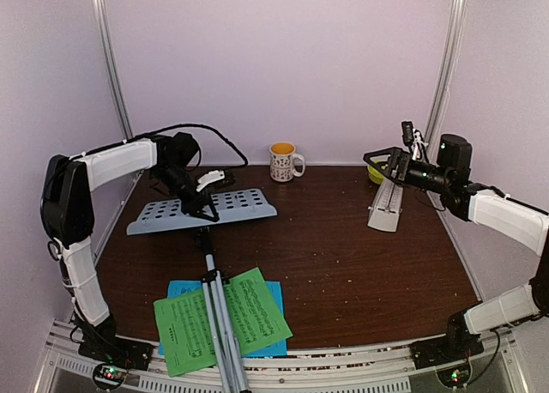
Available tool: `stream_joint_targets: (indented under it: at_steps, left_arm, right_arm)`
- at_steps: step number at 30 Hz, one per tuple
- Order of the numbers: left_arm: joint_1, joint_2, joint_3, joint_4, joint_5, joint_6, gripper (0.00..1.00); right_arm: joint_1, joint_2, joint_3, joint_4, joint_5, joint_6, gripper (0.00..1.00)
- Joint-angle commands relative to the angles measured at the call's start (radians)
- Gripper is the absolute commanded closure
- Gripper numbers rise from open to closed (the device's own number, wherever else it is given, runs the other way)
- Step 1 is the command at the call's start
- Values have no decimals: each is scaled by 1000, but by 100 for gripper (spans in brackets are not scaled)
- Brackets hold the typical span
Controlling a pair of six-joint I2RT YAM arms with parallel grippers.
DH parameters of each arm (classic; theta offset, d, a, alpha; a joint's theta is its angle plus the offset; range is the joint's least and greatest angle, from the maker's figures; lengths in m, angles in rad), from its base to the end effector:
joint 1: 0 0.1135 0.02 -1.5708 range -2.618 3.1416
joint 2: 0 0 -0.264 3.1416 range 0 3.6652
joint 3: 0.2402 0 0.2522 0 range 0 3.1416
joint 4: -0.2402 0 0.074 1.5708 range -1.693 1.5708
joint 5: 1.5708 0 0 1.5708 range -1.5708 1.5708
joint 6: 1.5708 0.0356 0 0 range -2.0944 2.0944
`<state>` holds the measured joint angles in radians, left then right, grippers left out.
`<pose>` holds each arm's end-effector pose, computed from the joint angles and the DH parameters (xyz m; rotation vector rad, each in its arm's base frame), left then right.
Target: Set up the instrument practice props
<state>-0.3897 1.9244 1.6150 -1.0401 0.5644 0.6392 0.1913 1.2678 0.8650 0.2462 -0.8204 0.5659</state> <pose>0.3497 -0.1642 0.2422 1.4346 2.3576 -0.7554 0.2770 0.0802 0.3093 -0.3095 1.8199 1.2458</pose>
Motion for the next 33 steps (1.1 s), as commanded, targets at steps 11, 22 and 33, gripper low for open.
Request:
stream_joint_targets:
  at_steps: [11, 22, 33]
  left_arm:
    - [-196, -332, 327, -59, -287, -54, 100]
    - [-438, -459, 430, 86, -523, 82, 100]
    - [-625, -560, 371, 321, -569, 302, 100]
  right_arm:
    - [5, -69, -58, 163, 3, 82, 0]
    - [32, -31, -107, 314, -14, 154, 0]
    - [226, 4, -61, 370, -26, 169, 4]
